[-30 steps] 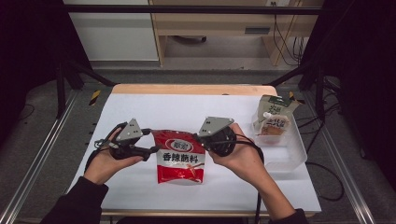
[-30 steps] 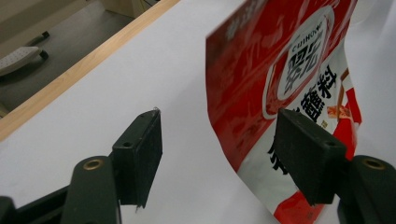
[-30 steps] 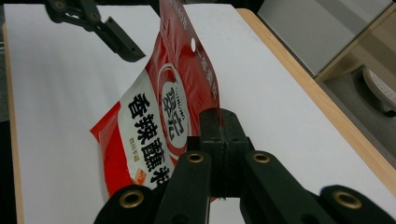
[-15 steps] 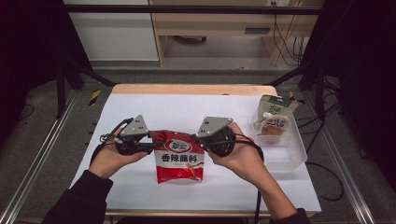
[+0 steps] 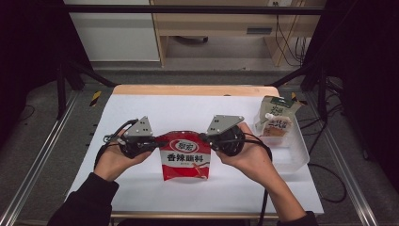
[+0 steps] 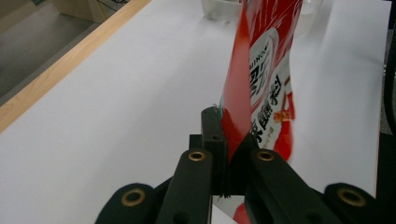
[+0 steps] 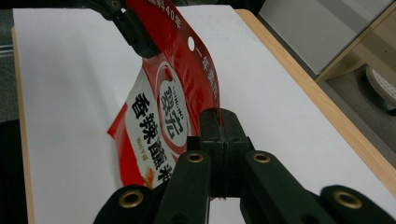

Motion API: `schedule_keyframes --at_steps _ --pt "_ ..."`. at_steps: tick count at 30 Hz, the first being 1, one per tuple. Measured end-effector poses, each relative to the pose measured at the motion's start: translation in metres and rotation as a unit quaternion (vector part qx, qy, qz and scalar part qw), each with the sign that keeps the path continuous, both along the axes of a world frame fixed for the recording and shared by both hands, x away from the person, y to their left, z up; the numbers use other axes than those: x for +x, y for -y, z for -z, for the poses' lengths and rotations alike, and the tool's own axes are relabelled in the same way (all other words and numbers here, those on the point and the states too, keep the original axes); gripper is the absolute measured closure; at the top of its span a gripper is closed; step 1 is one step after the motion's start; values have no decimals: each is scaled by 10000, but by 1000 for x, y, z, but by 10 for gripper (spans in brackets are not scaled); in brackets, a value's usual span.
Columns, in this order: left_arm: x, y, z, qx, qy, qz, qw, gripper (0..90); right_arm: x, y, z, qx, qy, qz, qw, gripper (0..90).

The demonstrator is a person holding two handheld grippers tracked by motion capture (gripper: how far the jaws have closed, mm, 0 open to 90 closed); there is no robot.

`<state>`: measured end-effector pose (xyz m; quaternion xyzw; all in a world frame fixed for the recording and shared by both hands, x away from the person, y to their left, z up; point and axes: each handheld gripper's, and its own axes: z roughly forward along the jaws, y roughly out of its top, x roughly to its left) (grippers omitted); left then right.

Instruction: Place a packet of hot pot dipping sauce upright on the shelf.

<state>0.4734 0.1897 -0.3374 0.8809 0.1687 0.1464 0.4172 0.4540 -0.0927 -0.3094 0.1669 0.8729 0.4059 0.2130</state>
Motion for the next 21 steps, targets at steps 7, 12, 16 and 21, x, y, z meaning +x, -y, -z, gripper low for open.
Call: schedule_keyframes --at_steps 7,12,16,21 --pt "-1 0 -15 -58 126 59 9999 900 -3 7 -9 107 20 -63 9999 900" --pt "-1 0 -23 -25 207 52 9998 900 -4 10 -13 91 61 -136 9998 840" --pt "-1 -1 -26 29 250 52 9997 900 -3 14 -13 94 54 -135 9999 739" --pt "-2 -2 -26 -43 286 66 9996 900 1 18 -7 12 -24 -1 10000 576"
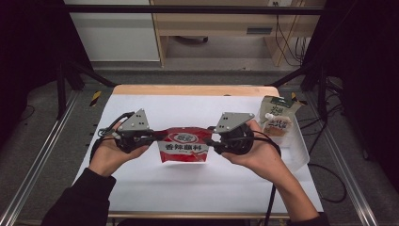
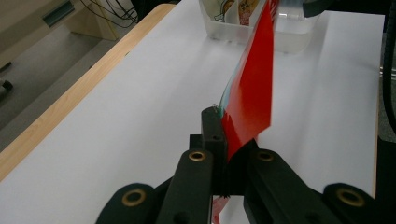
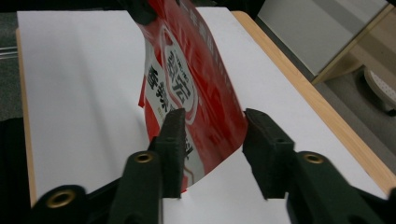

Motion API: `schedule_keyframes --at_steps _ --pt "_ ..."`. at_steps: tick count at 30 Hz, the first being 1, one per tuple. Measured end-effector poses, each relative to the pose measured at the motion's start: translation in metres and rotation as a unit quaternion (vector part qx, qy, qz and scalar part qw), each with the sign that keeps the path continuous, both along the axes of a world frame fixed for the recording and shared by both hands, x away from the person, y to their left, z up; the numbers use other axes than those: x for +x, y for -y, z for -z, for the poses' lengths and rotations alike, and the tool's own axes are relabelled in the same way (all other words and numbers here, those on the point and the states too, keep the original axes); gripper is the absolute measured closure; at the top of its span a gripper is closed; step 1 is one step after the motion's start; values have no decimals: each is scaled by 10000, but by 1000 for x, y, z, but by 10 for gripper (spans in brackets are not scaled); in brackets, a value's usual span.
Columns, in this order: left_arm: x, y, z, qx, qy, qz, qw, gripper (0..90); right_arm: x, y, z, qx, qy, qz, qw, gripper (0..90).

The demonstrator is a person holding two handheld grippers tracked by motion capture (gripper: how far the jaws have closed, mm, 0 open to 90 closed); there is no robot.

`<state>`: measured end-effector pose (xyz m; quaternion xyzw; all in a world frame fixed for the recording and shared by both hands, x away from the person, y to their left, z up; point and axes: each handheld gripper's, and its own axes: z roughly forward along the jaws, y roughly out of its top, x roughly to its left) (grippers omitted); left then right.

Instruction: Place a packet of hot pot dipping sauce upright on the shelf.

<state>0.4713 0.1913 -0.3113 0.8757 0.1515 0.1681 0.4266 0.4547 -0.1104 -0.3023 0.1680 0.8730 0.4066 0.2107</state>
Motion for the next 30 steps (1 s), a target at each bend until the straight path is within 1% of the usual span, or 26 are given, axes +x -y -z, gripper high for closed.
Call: schedule_keyframes --at_steps 2,5,10,13,15,18,19,21,22,23,26,27,28,29,30 --pt "0 0 0 -9 6 -8 10000 900 3 1 4 -38 -49 40 10000 535" --pt "0 1 -1 -47 16 11 10000 900 6 0 9 -66 -120 61 9999 518" --pt "0 2 -2 -98 1 51 9999 900 12 -5 19 -96 -246 44 9996 495" --pt "-1 3 -2 -137 3 102 9999 900 15 -8 24 -81 -315 43 9995 506" --pt "-1 3 -2 -103 9 124 9999 900 17 -9 26 -48 -345 21 9994 545" --pt "-2 4 -1 -156 -11 130 9998 900 19 -10 25 47 -413 -62 9991 638" --pt "-2 4 -1 -161 -5 129 9998 900 19 -11 25 90 -426 -81 9990 683" --pt "-2 5 -1 -164 -22 128 9998 900 18 -12 23 111 -409 -162 9990 800" --pt "-1 4 -1 -149 -32 120 9998 900 18 -13 23 107 -424 -172 9989 848" --pt "-1 3 -1 -192 -81 115 9997 900 18 -13 22 114 -445 -176 9988 881" --pt "0 3 2 -256 -121 27 9996 892 18 -14 20 152 -455 -168 9987 893" --pt "0 3 2 -256 -121 27 9996 852 18 -14 19 124 -444 -183 9988 894" --pt "0 2 4 -342 -133 -102 9993 769 18 -14 17 105 -460 -195 9987 895" --pt "1 1 6 -404 -181 -170 9989 687 18 -14 16 113 -456 -197 9987 895" --pt "1 0 7 -434 -188 -247 9986 598 18 -13 15 90 -453 -205 9987 896"
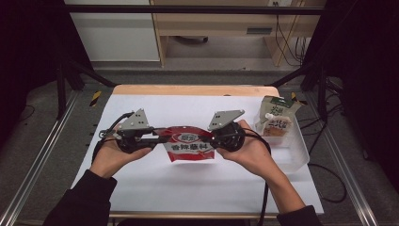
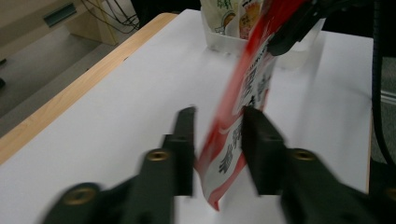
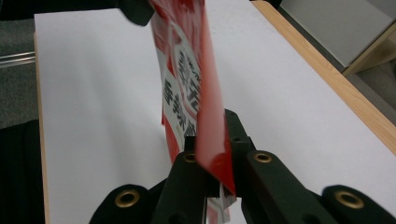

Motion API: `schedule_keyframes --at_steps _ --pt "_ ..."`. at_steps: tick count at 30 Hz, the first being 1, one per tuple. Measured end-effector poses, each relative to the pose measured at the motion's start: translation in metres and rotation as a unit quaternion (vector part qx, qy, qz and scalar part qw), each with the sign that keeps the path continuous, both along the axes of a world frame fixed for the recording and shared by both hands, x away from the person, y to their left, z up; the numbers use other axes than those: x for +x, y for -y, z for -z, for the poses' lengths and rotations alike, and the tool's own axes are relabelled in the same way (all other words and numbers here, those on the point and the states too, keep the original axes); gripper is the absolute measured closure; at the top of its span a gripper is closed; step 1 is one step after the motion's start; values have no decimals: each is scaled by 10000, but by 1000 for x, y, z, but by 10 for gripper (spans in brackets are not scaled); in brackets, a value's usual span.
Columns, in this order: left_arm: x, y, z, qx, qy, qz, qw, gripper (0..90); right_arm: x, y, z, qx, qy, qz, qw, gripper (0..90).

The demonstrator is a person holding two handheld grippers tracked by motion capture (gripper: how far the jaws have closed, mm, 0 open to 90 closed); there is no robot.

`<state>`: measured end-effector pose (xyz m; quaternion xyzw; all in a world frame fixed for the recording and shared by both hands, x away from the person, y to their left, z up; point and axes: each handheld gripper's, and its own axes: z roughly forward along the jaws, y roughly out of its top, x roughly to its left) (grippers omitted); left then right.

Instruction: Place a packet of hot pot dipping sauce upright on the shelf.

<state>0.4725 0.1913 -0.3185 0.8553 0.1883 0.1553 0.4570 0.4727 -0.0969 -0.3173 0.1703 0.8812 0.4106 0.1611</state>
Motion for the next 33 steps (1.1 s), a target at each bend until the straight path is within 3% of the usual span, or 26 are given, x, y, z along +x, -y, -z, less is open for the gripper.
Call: schedule_keyframes --at_steps 5,15,18,20,24,28,33 --pt "-1 -5 10 -64 -23 -159 9999 366 2 5 -7 -93 58 69 9999 897" --pt "-9 -19 32 45 -135 -475 9988 284 8 29 -20 -132 146 324 9993 898" --pt "-13 -22 42 72 -239 -633 9977 222 8 36 -25 -132 167 356 9991 898" --pt "-17 -23 51 232 -276 -740 9966 149 9 41 -29 -100 201 390 9990 898" --pt "-23 -27 70 499 -331 -945 9937 88 11 51 -37 -2 220 520 9984 898" --pt "-26 -35 87 515 -400 -1147 9913 73 11 61 -46 31 315 622 9976 898" --pt "-31 -47 104 351 -514 -1330 9892 67 9 77 -57 128 428 780 9959 898"
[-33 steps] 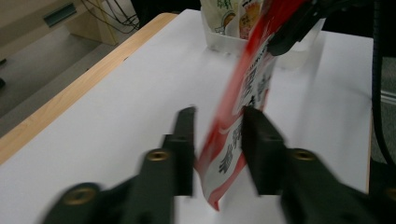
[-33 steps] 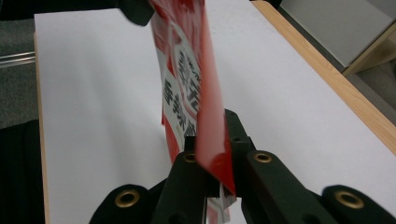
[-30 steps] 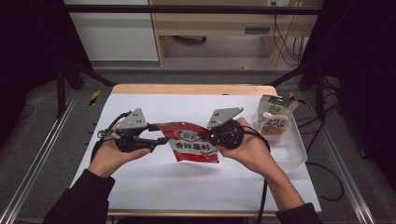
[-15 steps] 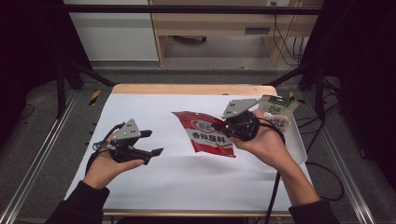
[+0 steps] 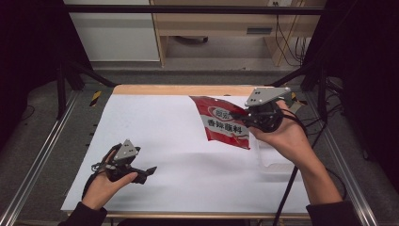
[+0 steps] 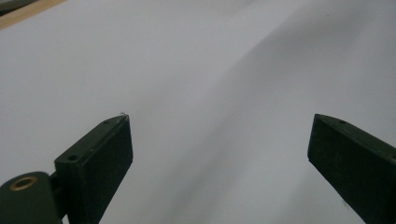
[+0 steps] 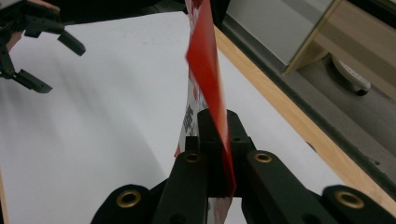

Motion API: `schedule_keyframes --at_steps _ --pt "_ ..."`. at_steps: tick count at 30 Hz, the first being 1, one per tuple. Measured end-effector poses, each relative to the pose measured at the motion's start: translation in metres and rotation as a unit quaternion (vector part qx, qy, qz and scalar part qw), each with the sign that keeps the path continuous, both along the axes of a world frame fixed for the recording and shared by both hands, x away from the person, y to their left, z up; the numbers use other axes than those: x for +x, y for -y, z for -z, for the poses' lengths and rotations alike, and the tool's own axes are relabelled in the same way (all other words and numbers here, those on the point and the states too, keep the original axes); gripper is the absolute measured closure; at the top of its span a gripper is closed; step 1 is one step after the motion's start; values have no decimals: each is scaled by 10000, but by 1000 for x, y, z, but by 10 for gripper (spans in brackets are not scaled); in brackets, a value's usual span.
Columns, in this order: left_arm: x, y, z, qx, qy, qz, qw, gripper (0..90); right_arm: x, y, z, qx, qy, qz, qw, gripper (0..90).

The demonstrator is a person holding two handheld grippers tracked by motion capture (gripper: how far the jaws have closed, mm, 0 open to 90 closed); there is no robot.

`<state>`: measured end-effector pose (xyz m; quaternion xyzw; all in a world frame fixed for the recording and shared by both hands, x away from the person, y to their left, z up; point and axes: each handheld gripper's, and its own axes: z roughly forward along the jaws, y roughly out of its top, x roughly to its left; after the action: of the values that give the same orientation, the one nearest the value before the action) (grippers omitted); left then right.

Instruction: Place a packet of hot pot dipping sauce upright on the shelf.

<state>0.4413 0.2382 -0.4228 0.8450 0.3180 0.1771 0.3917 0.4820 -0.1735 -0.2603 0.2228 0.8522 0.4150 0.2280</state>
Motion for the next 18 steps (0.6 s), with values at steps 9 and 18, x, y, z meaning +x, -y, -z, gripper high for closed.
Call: schedule_keyframes --at_steps 9,18 --pt "-6 -14 20 -33 67 -328 9994 54 -9 28 -17 103 135 313 9994 898" --pt "-11 -16 32 126 41 -378 9992 54 -20 63 -31 298 287 647 9970 898"
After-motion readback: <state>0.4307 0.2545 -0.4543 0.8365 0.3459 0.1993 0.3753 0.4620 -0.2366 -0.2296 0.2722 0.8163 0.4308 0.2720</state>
